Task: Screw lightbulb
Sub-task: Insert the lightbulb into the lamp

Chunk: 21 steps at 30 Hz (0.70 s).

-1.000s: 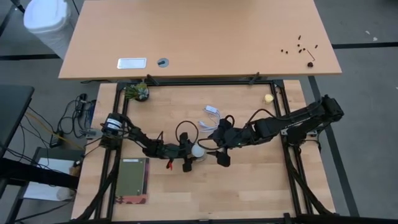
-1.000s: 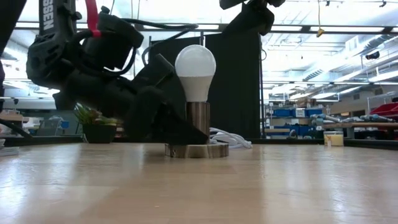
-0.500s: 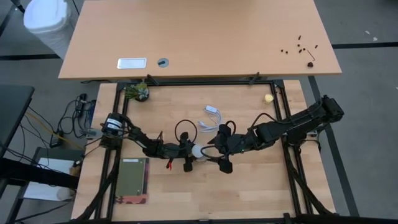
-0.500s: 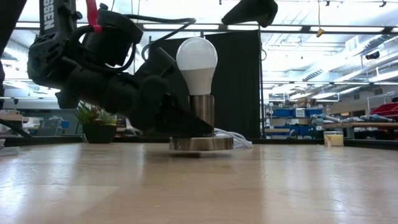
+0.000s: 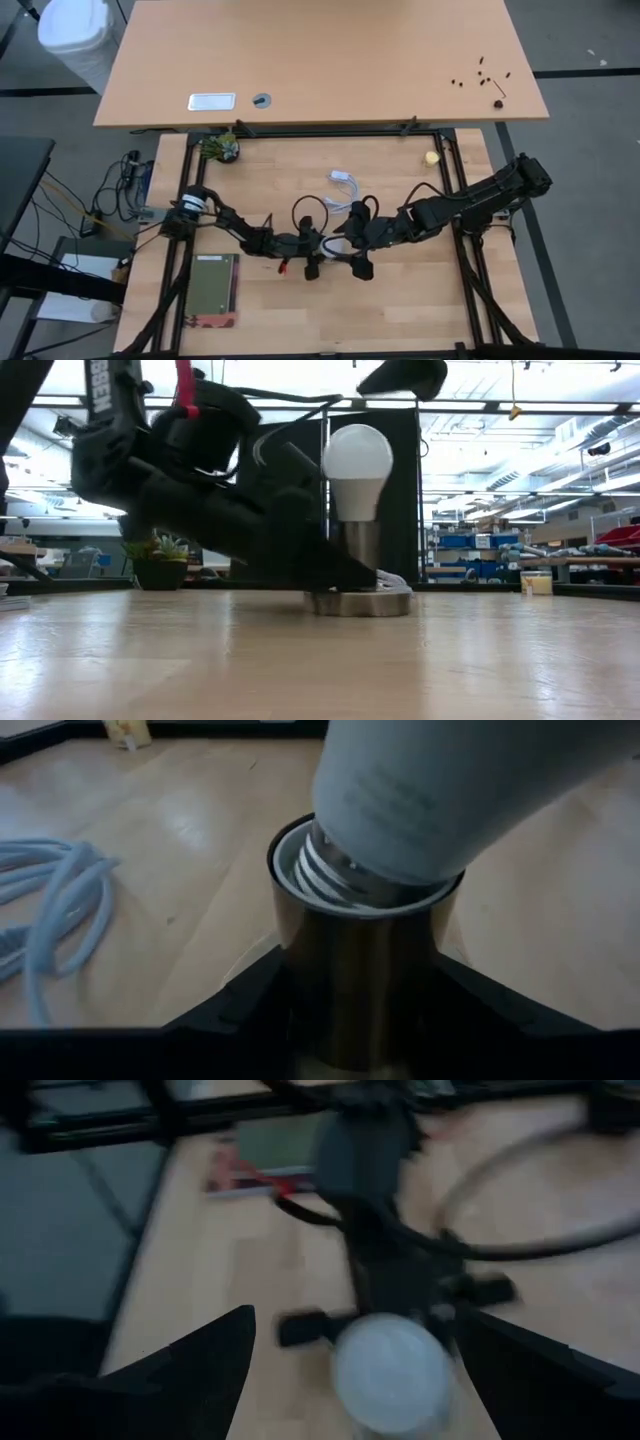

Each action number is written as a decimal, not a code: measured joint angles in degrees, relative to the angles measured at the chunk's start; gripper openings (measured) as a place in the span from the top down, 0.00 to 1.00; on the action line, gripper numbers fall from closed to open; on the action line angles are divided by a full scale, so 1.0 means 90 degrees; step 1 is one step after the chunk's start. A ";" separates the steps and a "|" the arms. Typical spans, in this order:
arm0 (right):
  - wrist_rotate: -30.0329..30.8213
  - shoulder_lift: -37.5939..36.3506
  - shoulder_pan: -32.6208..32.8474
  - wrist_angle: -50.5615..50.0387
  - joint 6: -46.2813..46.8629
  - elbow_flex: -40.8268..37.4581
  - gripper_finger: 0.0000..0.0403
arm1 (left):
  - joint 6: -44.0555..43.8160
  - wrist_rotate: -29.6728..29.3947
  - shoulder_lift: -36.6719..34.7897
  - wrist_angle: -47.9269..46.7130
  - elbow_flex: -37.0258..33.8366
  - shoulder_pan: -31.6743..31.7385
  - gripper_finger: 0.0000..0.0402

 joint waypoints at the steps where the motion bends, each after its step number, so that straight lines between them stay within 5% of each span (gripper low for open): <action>1: -0.0085 0.0001 0.0024 0.0047 -0.0054 0.0000 0.13 | -0.0013 0.0012 0.0097 0.0003 0.0118 0.0000 0.50; 15: 0.0440 0.0047 0.0626 -0.0310 -0.0196 0.0005 0.13 | -0.0061 0.0027 0.0550 -0.0149 0.0954 0.0007 0.50; 21: 0.1201 0.0297 0.0740 -0.0793 -0.0237 0.0003 0.14 | -0.0335 0.0037 0.0551 -0.0133 0.0993 0.0010 0.50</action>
